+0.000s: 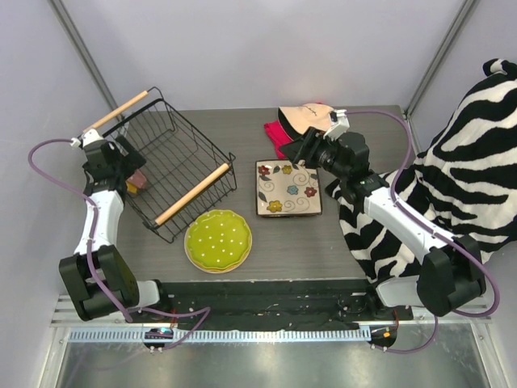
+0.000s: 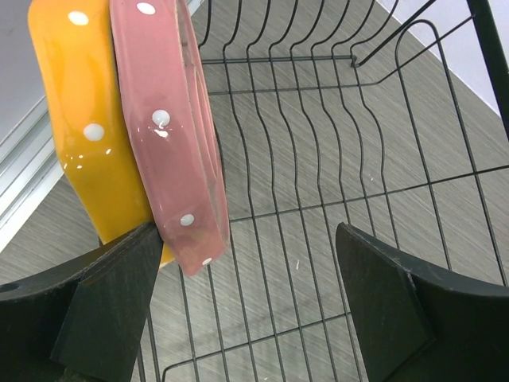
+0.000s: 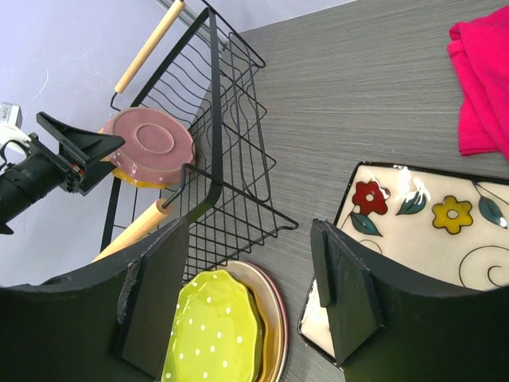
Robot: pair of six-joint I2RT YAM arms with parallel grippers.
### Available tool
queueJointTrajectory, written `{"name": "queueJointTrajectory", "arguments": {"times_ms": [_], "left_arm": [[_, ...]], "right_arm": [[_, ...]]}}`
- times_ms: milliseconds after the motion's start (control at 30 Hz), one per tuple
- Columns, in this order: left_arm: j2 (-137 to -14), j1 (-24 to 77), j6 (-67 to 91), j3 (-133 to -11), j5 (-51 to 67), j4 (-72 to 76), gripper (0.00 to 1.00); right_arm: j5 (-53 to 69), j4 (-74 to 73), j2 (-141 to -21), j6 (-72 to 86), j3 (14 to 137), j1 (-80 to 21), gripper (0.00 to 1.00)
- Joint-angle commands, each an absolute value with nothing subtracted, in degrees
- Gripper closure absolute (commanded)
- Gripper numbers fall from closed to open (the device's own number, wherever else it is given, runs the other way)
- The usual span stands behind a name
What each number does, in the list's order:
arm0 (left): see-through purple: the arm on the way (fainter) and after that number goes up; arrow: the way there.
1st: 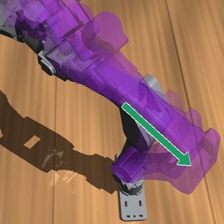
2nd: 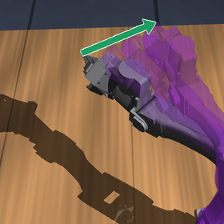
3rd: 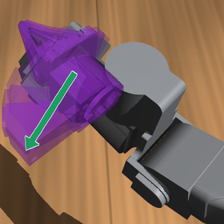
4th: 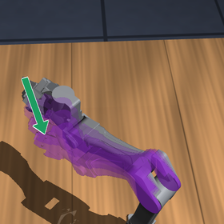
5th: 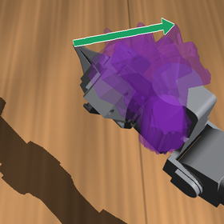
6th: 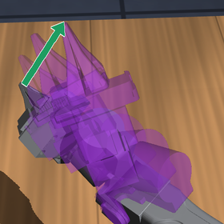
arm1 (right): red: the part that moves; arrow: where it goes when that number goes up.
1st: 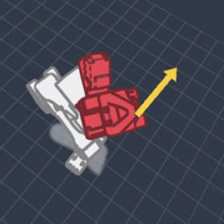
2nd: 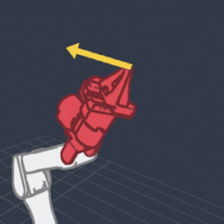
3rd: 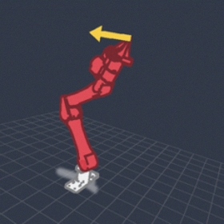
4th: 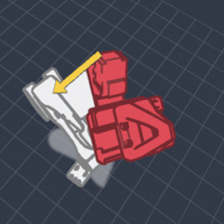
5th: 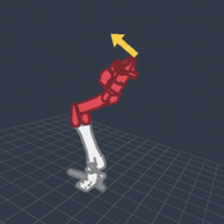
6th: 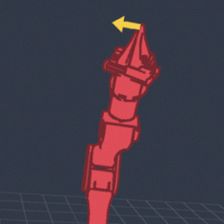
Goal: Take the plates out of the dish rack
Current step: Unload the plate from the dish rack.
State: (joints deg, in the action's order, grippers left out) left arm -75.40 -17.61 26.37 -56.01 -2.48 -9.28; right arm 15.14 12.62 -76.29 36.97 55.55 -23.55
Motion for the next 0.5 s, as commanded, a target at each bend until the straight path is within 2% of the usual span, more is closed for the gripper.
{"name": "queueJointTrajectory", "arguments": {"times_ms": [0, 467], "left_arm": [[-76.9, -18.19, 24.96, -55.11, -3.69, -3.17, 0.05], [-81.12, -19.25, 26.28, -53.79, -3.43, 4.74, 0.06]], "right_arm": [[15.29, 14.85, -73.39, 36.39, 55.55, -22.94, 0.3], [15.38, 14.33, -73.39, 35.95, 55.55, -22.5, 0.3]]}}
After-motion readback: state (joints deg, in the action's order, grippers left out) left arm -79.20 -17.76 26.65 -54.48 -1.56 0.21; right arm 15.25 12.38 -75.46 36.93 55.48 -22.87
